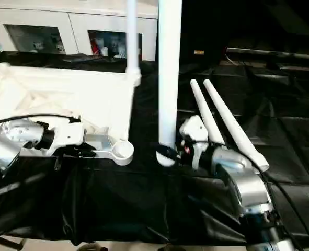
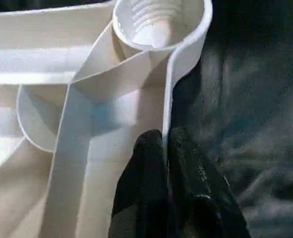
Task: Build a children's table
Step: Insert table leg to table base
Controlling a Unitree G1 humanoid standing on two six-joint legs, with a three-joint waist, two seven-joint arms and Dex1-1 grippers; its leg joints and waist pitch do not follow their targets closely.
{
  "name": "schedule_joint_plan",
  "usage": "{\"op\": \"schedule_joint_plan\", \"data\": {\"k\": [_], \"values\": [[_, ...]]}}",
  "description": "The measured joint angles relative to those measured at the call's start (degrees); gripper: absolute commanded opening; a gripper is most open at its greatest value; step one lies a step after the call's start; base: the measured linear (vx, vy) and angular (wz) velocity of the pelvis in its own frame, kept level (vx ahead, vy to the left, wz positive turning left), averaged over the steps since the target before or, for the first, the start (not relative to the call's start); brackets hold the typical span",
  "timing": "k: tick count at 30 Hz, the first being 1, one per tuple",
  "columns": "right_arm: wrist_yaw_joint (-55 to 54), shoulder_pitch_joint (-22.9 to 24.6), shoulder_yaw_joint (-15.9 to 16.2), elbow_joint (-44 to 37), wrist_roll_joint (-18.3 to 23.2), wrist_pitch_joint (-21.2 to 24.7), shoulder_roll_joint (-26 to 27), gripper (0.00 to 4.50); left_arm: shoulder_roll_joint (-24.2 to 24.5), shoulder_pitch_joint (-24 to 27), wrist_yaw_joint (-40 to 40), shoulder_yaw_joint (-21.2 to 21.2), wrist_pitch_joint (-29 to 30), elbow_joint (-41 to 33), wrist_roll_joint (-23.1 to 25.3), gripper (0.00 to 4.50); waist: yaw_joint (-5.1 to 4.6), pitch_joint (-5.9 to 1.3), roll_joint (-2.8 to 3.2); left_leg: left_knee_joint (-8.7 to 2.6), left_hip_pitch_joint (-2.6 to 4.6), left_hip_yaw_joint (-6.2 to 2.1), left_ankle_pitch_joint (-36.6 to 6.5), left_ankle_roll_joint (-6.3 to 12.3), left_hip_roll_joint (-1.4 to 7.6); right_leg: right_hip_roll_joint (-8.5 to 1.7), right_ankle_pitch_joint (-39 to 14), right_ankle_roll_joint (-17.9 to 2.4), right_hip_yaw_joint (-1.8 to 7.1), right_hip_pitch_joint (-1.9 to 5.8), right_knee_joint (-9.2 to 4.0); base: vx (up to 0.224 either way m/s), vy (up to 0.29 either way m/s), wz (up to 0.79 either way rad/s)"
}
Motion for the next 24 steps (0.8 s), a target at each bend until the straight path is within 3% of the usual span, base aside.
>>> {"op": "schedule_joint_plan", "data": {"k": [6,12,14,18,21,24], "values": [[-0.13,0.0,0.02,0.01,0.12,0.09,1.32,1.91,-7.83,2.57,8.38,3.17,2.38,-0.44,-4.23,0.01,0.14,0.17,-1.08,0.0,-0.09,0.08,0.09,0.17,0.01,-0.09,0.0,0.0,-0.07,-0.05,-0.03,0.0,0.0,0.0],[-0.88,0.23,0.01,0.02,0.25,0.32,1.81,1.91,-13.07,2.71,21.03,6.73,-1.47,3.35,-2.95,0.01,0.03,0.13,-1.14,0.0,-0.01,0.12,0.12,0.15,0.0,-0.12,0.02,0.05,-0.04,0.01,0.02,0.0,0.0,0.0],[-1.23,0.3,0.03,0.01,0.27,0.56,2.2,1.91,-15.72,2.71,27.3,9.01,-3.69,5.5,-3.34,0.01,0.06,0.1,-1.42,0.0,-0.04,0.11,0.12,0.15,0.02,-0.12,0.02,0.05,-0.1,-0.01,0.02,0.0,0.0,0.0],[-1.34,0.59,-0.03,-0.01,0.31,0.73,2.22,1.91,-16.53,0.91,35.09,12.67,-7.08,10.59,-4.28,0.01,0.14,0.05,-1.64,0.0,-0.06,0.09,0.12,0.16,0.03,-0.12,0.02,0.05,-0.14,-0.02,0.0,0.0,0.0,0.0],[-1.4,0.87,-0.01,-0.01,0.31,0.75,2.23,1.91,-16.07,0.27,34.67,13.11,-7.66,11.29,-4.21,0.01,0.27,0.04,-1.66,0.0,-0.04,0.08,0.12,0.17,0.03,-0.13,0.03,0.05,-0.14,-0.03,-0.1,0.0,0.0,0.0],[-1.55,0.89,0.0,-0.11,0.31,0.84,2.3,1.91,-14.04,0.29,29.0,9.19,-7.67,10.22,-1.57,0.01,0.33,0.0,-1.69,0.0,-0.02,0.08,0.08,0.22,0.03,-0.14,0.03,0.06,-0.16,-0.03,-0.19,0.0,0.0,0.0]]}}
